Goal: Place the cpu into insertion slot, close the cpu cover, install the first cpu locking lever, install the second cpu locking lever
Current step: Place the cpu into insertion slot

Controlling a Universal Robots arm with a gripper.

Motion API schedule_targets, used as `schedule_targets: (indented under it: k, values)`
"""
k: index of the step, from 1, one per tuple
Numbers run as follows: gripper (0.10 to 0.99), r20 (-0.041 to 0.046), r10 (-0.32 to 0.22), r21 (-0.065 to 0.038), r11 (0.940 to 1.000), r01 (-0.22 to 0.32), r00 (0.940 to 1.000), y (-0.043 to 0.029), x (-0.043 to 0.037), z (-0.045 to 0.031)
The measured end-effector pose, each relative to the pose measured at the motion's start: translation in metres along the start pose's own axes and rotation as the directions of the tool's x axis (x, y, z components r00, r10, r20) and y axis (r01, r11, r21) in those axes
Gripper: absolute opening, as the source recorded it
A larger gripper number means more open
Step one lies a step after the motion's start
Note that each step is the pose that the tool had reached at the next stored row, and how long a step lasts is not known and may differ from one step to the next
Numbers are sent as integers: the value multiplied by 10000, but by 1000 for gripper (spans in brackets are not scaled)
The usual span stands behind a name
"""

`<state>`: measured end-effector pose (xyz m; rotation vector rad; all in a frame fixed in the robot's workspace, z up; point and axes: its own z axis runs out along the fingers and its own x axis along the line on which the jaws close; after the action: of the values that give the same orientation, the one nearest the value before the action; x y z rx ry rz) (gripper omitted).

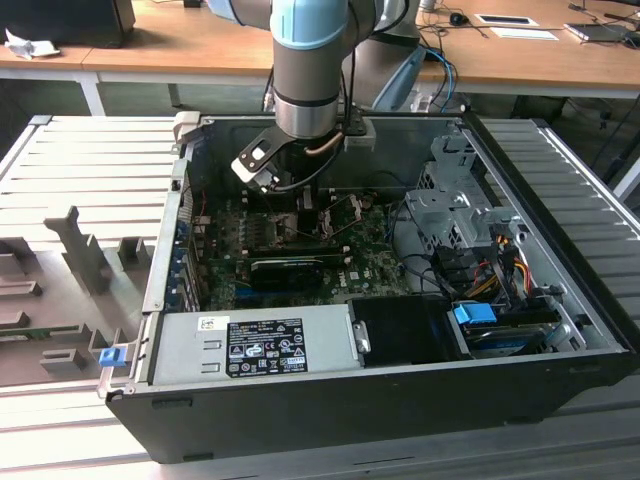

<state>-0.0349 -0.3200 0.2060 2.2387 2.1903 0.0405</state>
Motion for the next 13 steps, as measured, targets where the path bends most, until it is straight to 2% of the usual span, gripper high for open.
schedule_targets:
  k: [13]
  values:
    - [537, 5, -3, 2, 10000, 3, 10000, -1, 7, 17]
